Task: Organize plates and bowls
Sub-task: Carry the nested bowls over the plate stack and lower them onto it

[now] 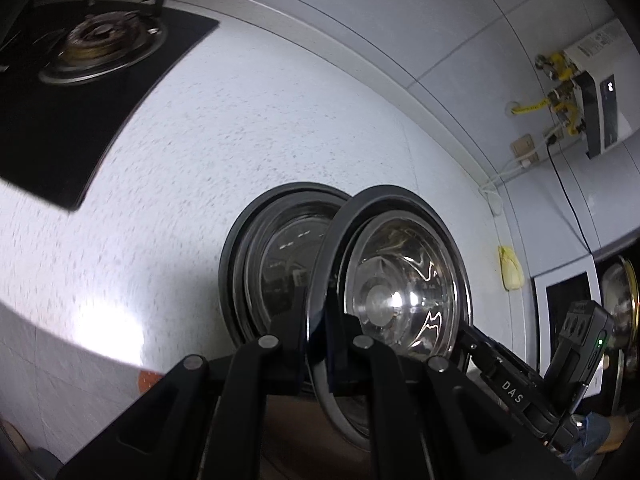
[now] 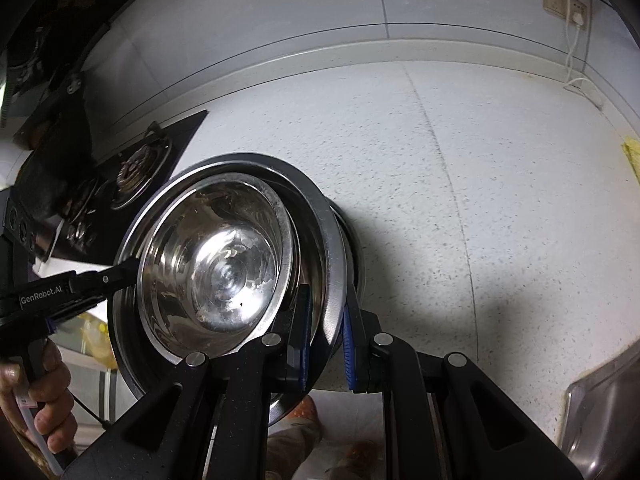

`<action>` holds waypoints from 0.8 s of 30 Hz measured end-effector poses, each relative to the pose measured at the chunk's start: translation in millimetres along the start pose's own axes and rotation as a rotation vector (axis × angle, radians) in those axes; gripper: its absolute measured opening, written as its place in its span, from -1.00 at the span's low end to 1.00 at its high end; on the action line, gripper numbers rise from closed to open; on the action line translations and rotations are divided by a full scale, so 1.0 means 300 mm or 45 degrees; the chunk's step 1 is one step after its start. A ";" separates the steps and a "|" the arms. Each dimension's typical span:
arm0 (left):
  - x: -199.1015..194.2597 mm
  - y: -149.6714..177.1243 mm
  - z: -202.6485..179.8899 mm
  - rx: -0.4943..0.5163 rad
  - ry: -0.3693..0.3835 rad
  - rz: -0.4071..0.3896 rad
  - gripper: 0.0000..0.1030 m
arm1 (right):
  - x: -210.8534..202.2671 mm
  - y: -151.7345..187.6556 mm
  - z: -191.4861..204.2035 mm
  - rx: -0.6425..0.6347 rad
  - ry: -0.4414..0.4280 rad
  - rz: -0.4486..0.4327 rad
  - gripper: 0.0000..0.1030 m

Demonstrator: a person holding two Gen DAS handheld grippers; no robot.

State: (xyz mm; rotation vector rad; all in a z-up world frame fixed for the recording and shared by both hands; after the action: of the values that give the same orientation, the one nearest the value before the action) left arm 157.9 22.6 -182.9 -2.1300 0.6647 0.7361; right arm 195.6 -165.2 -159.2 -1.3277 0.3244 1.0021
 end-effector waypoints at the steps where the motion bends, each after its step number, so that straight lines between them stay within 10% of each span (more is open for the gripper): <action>1: -0.007 0.011 0.005 -0.012 -0.013 -0.012 -0.88 | 0.003 -0.001 0.002 -0.010 -0.012 -0.004 -0.76; 24: -0.042 0.077 0.089 -0.065 -0.029 -0.010 -0.87 | -0.016 0.047 0.012 0.036 0.001 -0.005 -0.76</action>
State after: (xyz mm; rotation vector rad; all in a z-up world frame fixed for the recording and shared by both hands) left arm 126.4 33.5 -199.8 -2.1659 0.6318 0.7793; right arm 180.9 -165.0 -163.9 -1.3028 0.3356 0.9906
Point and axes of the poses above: each gripper's, at about its wrist camera, not at the fingertips, and x roughly the way its jaws point, z to its left, y to its underside, the point moved 9 cm from there along x, roughly the way its jaws point, and after that the axes turned 14 degrees about -z, right-handed, at the moved point
